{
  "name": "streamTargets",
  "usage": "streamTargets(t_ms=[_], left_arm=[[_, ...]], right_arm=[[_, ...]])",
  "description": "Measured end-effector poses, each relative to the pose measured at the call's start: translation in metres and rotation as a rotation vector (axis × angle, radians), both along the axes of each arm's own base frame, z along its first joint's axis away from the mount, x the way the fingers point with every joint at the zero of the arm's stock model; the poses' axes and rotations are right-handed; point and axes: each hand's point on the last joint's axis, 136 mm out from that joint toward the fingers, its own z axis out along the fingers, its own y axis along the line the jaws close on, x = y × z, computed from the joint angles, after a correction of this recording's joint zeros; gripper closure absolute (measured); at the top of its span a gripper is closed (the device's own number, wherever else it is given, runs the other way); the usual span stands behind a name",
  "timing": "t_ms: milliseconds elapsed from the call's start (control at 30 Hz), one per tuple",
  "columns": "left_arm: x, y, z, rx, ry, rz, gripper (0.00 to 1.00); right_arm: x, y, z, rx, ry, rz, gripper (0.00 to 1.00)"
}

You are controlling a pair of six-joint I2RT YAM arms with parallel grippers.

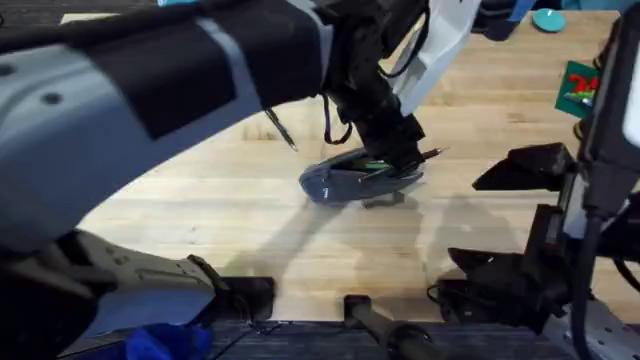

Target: Unzip the bag, pick up the pens from the table one at a time and place them inside, then zip the bag closed.

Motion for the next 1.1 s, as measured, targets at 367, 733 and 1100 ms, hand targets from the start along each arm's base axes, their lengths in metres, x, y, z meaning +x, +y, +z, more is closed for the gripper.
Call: streamTargets(t_ms=[367, 733, 1100], left_arm=[[0.005, -0.002, -0.023, 0.046, 0.022, -0.005, 0.958], [0.005, -0.001, -0.023, 0.048, 0.024, -0.006, 0.958], [0.004, -0.002, -0.022, 0.043, 0.03, -0.008, 0.958]], right_arm=[[0.0, 0.0, 0.0, 0.0, 0.0, 0.0, 0.005], [0.0, 0.0, 0.0, 0.0, 0.001, 0.0, 0.004], [0.0, 0.0, 0.0, 0.0, 0.0, 0.0, 0.005]])
